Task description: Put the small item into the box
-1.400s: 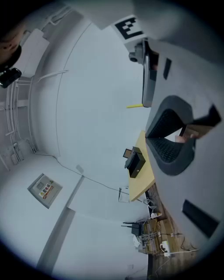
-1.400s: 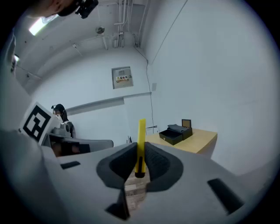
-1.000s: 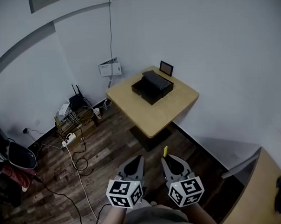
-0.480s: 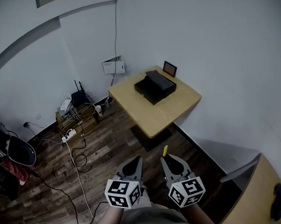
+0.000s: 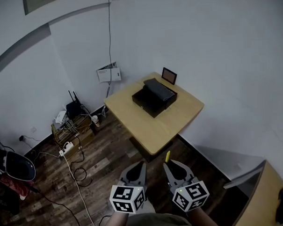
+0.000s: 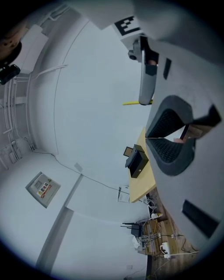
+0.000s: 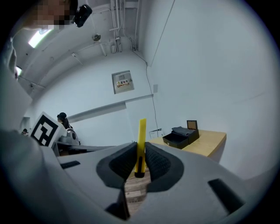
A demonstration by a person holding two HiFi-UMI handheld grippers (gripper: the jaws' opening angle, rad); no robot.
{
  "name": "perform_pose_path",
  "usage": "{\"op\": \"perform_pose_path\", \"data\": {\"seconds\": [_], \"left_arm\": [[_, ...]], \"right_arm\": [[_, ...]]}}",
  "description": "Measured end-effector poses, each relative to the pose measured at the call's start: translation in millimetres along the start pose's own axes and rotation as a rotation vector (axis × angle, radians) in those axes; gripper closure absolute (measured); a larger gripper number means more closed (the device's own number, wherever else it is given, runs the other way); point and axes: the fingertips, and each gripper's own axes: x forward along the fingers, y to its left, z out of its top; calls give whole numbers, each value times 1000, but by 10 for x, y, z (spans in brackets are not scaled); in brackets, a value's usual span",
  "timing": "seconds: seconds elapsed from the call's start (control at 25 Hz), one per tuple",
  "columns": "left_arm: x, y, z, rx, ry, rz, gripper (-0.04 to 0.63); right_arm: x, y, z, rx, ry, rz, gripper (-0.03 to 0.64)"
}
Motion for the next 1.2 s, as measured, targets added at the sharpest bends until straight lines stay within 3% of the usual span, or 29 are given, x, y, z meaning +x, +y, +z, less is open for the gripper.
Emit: {"op": "perform_pose_path", "data": {"seconds": [0.68,1.2], "left_arm": [[1435,1415,886,14,19,-73,592],[2186,1938,892,-28,90,-124,592]], "right_arm": [[2107,-423,777,-21,-41,-48,571],[2904,-1041,669,-25,44,-153,571]]}}
